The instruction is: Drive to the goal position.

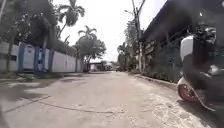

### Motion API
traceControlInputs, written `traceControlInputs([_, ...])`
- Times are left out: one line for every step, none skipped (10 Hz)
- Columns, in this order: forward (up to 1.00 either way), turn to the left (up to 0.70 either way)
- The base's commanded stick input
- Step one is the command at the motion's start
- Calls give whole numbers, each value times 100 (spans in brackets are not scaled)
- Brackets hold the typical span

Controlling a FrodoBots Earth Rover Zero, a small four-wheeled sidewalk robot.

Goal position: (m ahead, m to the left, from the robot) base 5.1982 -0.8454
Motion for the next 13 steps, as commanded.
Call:
traceControlInputs([50, 1])
traceControlInputs([50, 1])
traceControlInputs([50, 1])
traceControlInputs([50, 1])
traceControlInputs([50, 1])
traceControlInputs([50, 1])
traceControlInputs([50, 1])
traceControlInputs([50, 1])
traceControlInputs([50, 1])
traceControlInputs([50, 1])
traceControlInputs([50, 1])
traceControlInputs([50, 1])
traceControlInputs([50, 1])
